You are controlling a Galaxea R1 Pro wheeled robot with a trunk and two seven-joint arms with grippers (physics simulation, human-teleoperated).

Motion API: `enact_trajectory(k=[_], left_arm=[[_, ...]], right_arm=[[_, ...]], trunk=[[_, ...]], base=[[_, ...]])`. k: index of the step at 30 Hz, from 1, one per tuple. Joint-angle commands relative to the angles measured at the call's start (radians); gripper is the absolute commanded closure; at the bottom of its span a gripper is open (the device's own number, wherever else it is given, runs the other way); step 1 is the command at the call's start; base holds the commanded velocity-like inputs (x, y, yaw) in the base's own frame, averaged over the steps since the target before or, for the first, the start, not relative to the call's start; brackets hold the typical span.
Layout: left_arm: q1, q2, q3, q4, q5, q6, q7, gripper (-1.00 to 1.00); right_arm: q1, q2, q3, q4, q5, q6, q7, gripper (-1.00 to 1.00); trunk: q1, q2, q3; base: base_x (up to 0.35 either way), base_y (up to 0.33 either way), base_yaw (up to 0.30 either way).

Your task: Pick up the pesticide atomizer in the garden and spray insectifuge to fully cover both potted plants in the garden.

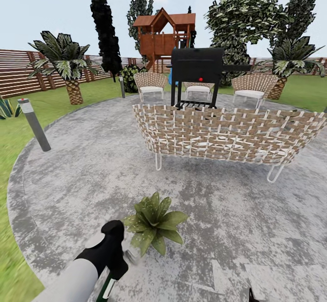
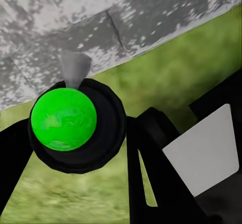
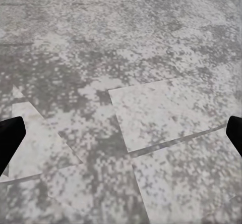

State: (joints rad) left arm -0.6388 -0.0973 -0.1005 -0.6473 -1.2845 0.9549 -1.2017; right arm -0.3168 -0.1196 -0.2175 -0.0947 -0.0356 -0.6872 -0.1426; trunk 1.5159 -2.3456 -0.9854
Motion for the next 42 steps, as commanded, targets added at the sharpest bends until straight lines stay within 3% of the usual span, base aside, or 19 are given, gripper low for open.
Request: enact_trajectory(k=[1,5,8,11,15,20,26,33,42], left_arm=[[-0.005,-0.001,-0.003,-0.005,-0.010,0.007,-0.009,1.00],[-0.013,-0.002,-0.001,-0.049,-0.009,0.008,-0.011,1.00],[-0.016,-0.004,0.043,-0.116,-0.009,0.008,-0.021,1.00],[-0.017,-0.004,0.059,-0.126,-0.009,0.006,-0.020,1.00],[-0.010,-0.001,0.056,-0.115,-0.013,0.004,-0.010,1.00],[-0.006,0.003,0.060,-0.111,-0.016,0.004,0.047,1.00],[-0.006,0.001,0.063,-0.117,-0.011,0.006,0.050,1.00],[-0.032,-0.019,0.064,-0.129,-0.009,0.011,0.043,1.00],[-0.033,-0.013,0.068,-0.127,-0.009,0.009,0.036,1.00]], right_arm=[[-0.001,0.000,0.003,0.001,-0.004,-0.003,-0.002,-1.00],[0.000,0.000,0.003,0.001,-0.003,-0.003,-0.002,-1.00],[-0.001,0.000,0.003,0.001,-0.003,-0.003,-0.002,-1.00],[-0.001,0.000,0.003,0.001,-0.003,-0.003,-0.002,-1.00],[-0.001,0.000,0.003,0.001,-0.003,-0.003,-0.002,-1.00],[-0.001,0.000,0.003,0.000,-0.004,-0.003,-0.002,-1.00],[-0.001,0.000,0.003,0.000,-0.004,-0.003,-0.002,-1.00],[-0.001,0.000,0.003,0.000,-0.004,-0.003,-0.002,-1.00],[-0.001,0.000,0.003,0.000,-0.004,-0.003,-0.002,-1.00]], trunk=[[0.000,0.000,-0.001],[0.000,0.000,-0.001],[0.000,0.000,-0.001],[0.000,0.000,-0.001],[0.000,0.000,-0.001],[0.000,0.000,-0.001],[0.000,0.000,-0.001],[0.000,0.000,-0.001],[0.000,0.000,-0.001]], base=[[0.000,0.000,0.000],[0.000,0.000,0.000],[0.000,0.000,0.000],[0.000,0.000,0.000],[0.000,0.000,0.000],[-0.213,0.000,0.003],[-0.019,0.000,0.176],[0.000,0.000,0.008],[0.000,0.182,-0.117]])
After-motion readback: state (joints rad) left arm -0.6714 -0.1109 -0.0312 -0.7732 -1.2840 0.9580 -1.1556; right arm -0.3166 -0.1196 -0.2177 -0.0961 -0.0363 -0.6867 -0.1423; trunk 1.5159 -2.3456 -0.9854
